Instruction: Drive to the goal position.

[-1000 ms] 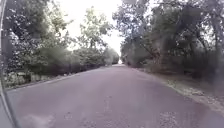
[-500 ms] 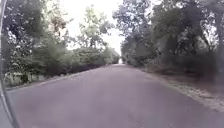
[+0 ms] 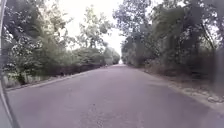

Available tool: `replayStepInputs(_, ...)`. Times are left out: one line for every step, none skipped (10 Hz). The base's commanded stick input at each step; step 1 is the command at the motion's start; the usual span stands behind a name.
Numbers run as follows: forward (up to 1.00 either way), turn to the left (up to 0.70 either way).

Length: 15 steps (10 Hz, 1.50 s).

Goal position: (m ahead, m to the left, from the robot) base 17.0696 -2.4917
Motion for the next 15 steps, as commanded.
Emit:
replayStepInputs(0.7,-0.27)
replayStepInputs(0.7,-0.29)
replayStepInputs(0.7,-0.31)
replayStepInputs(0.7,-0.07)
replayStepInputs(0.7,0.0)
replayStepInputs(0.7,0.0)
replayStepInputs(0.7,0.0)
replayStepInputs(0.7,0.0)
replayStepInputs(0.7,0.0)
replayStepInputs(0.7,0.0)
replayStepInputs(0.7,0.0)
replayStepInputs(0.7,0.0)
replayStepInputs(0.7,0.0)
replayStepInputs(0.7,0.0)
replayStepInputs(0.7,0.0)
